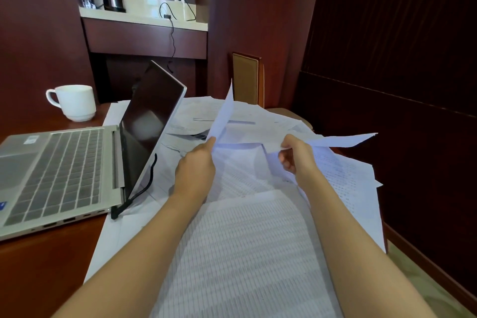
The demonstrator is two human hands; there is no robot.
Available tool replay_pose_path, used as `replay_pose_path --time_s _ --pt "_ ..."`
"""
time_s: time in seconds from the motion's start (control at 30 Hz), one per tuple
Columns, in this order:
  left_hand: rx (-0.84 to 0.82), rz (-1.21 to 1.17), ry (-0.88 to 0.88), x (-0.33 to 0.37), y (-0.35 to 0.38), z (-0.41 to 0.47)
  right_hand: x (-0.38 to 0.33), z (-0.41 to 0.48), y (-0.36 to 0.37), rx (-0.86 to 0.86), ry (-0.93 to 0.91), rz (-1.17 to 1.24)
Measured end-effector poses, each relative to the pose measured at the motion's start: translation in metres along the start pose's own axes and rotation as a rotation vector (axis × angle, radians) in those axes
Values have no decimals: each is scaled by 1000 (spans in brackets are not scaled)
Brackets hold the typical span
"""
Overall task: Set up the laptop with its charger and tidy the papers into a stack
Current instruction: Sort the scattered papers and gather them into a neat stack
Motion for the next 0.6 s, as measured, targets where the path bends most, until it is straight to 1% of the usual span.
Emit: replay_pose_path --time_s 0.07,0.17,0.23,0.27,0.33,0.43,0.5,0.6 --pt "67 -86 24 2 -6 -1 -7 -6 22 -226 -15 -27" --pt "94 -124 63 6 -11 -4 -2 -23 54 -573 119 -73" --pt "103 -184 99 10 -15 -8 4 -34 68 -733 186 -116" --pt "108 -231 112 11 -17 -9 7 -38 73 -775 200 -128" --pt "117 -337 132 11 -21 -9 11 -41 83 -796 198 -114" --pt "70 -540 186 14 -24 -9 15 -46 97 -753 173 -95" --pt "-15 -643 202 21 -22 -9 16 -51 105 -747 142 -123" --pt "-173 -713 213 34 -14 -12 11 -53 106 -718 -9 -236"
Point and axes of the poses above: each hand's wrist, its own z-axis towards the middle knuckle, its own y-axis out of the palm, x = y × z, the point moved 8 cm from there along z, towards the middle knuckle, and after that the axes turned 13 degrees about -y, right-handed, at the moved point
